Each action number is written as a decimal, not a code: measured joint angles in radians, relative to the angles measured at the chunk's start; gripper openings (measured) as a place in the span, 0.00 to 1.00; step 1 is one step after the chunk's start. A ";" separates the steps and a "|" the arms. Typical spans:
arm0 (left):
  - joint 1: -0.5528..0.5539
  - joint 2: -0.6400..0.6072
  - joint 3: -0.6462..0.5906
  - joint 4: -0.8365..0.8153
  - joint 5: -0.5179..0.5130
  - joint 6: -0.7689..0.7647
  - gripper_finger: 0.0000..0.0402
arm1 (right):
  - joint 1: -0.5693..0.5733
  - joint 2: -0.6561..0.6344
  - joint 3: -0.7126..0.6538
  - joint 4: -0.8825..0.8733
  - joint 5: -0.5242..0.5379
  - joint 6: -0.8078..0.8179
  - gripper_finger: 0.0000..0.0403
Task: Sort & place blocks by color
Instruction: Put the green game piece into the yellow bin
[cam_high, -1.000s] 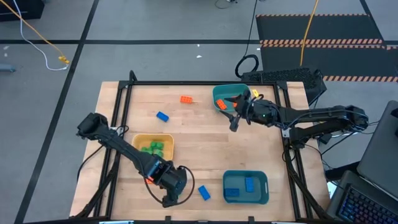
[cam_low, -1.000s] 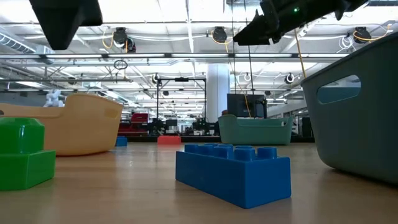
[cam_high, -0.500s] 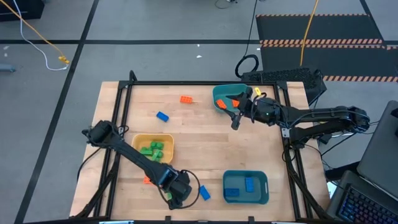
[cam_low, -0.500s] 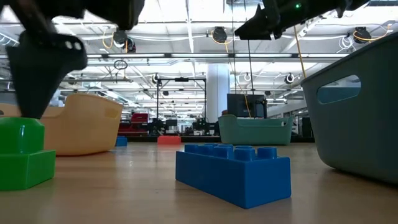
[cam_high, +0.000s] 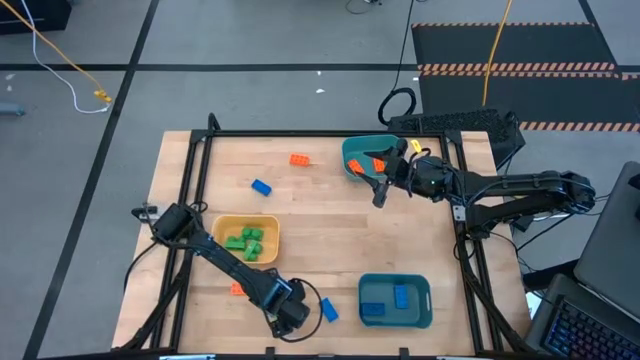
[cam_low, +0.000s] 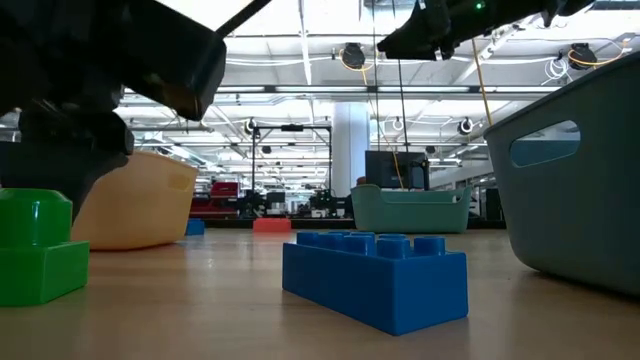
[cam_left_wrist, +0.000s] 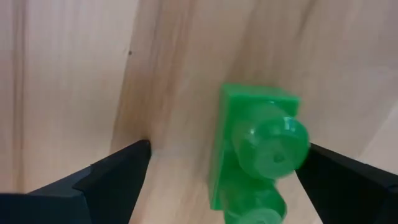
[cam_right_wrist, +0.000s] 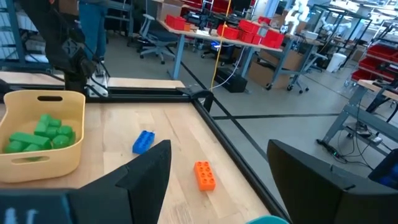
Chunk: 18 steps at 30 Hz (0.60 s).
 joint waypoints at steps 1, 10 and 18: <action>0.000 0.001 0.000 0.000 -0.002 -0.003 0.97 | 0.000 0.000 0.000 0.000 0.000 0.000 0.64; 0.002 0.005 0.001 -0.019 -0.020 -0.018 0.78 | 0.001 0.000 0.000 0.000 0.000 0.001 0.64; 0.009 0.006 0.000 -0.027 -0.009 -0.010 0.33 | 0.002 0.000 0.000 0.000 0.000 -0.002 0.64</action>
